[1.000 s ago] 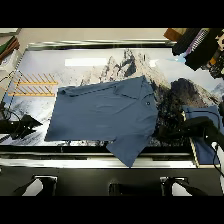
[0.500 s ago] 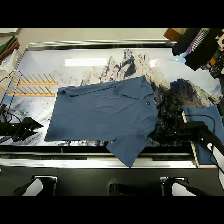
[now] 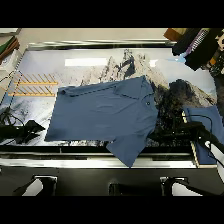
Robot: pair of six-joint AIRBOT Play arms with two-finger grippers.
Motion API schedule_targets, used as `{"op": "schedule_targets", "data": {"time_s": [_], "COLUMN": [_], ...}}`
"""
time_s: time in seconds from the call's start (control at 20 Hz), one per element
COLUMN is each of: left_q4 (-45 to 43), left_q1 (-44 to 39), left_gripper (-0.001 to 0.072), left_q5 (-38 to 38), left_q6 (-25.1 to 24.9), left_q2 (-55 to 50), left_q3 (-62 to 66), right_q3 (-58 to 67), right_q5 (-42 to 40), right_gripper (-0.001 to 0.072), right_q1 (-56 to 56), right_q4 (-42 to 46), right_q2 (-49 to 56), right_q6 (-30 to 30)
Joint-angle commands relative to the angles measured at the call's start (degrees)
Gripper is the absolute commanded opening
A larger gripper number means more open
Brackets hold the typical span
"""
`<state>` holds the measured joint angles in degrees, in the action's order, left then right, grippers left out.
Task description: Fold the clothes and pants, and hang the long-sleeved shirts on hangers.
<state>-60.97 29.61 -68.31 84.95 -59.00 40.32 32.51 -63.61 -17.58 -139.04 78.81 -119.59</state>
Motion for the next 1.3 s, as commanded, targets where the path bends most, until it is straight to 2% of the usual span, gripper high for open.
{"op": "schedule_targets", "data": {"time_s": [0.0,0.3,0.6,0.9,1.1,1.25], "left_q4": [-0.1,-3.6,-3.5,2.0,2.5,2.5], "left_q1": [0.1,0.4,6.4,4.4,2.7,2.5], "left_gripper": [0.053,0.053,0.053,0.053,0.0526,0.0369], "left_q5": [3.3,6.5,6.4,6.6,9.0,10.0], "left_q6": [-1.0,-1.0,-2.4,-5.7,-5.7,-5.5], "left_q2": [-1.1,-4.1,-5.6,-9.9,-12.4,-12.7], "left_q3": [-3.4,-3.9,-4.0,-5.2,-5.2,-5.2], "right_q3": [0.0,0.0,0.0,0.0,0.0,0.0], "right_q5": [-3.5,-5.0,-7.1,-7.3,-7.3,-7.3], "right_gripper": [0.0032,0.0032,0.0032,0.0032,0.0032,0.0032], "right_q1": [0.0,0.0,0.0,0.0,0.0,0.0], "right_q4": [0.1,0.2,0.2,0.2,0.2,0.2], "right_q2": [-0.7,-4.3,-5.0,-5.2,-7.2,-9.5], "right_q6": [1.0,3.6,4.4,5.0,5.4,6.1]}}
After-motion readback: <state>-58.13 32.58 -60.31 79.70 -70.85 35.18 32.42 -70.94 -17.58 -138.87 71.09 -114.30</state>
